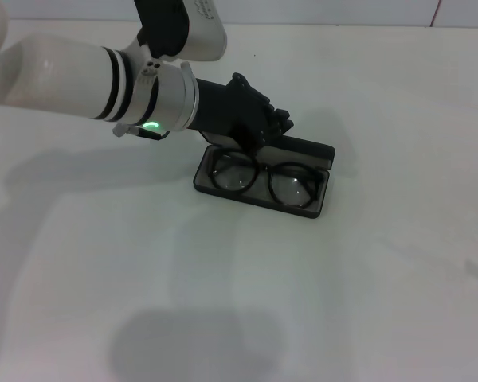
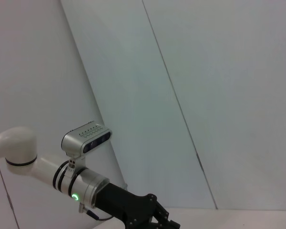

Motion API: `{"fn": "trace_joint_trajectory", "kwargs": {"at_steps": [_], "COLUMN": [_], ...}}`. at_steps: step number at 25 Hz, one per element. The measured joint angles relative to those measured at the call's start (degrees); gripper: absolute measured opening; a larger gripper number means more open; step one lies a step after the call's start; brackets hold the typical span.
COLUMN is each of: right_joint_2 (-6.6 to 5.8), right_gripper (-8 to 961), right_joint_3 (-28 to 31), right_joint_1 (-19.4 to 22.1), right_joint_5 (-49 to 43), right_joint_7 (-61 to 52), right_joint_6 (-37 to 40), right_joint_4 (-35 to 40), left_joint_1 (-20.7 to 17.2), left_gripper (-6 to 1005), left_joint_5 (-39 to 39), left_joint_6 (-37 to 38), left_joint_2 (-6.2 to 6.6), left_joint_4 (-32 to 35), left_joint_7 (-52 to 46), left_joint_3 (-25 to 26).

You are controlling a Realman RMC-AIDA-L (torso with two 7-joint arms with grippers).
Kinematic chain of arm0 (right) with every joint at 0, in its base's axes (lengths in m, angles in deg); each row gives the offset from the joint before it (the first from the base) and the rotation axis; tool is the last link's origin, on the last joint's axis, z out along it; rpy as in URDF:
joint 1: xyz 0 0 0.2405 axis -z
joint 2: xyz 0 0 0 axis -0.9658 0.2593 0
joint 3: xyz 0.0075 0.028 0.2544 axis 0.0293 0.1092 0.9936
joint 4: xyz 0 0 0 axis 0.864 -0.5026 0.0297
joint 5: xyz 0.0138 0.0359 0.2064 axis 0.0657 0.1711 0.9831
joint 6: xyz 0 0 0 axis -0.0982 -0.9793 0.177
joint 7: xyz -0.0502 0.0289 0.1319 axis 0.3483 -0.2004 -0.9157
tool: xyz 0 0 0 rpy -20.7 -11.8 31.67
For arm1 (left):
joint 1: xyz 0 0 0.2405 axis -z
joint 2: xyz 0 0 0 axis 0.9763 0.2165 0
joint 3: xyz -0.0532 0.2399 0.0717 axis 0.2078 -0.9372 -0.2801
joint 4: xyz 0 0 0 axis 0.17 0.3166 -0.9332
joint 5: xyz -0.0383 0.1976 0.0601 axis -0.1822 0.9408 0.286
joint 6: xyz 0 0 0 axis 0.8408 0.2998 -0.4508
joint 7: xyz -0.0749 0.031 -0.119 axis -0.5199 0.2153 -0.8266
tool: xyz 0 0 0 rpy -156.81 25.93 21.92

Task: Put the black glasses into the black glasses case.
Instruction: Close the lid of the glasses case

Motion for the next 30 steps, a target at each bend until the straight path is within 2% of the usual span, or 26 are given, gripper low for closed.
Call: {"fn": "trace_joint_trajectory", "kwargs": {"at_steps": [15, 30], "right_joint_2": [-0.02, 0.01], "right_gripper": [439, 439], "right_joint_3": [0.1, 0.0], "right_joint_1": [-0.4, -0.4], "right_joint_5": [0.0, 0.0], "right_joint_7": [0.0, 0.0], "right_joint_6": [-0.2, 0.4], "right_joint_4": [0.0, 0.0], "left_joint_1": [-1.0, -4.8], "left_gripper": [108, 149], "left_joint_5": [-1.4, -2.6], "left_joint_6": [1.8, 3.2], "left_joint_2": [-0.08, -0.15], "left_joint_4": [-1.5, -1.4], "left_joint_7": [0.0, 0.5], "left_joint_3": [0.0, -0.1]}}
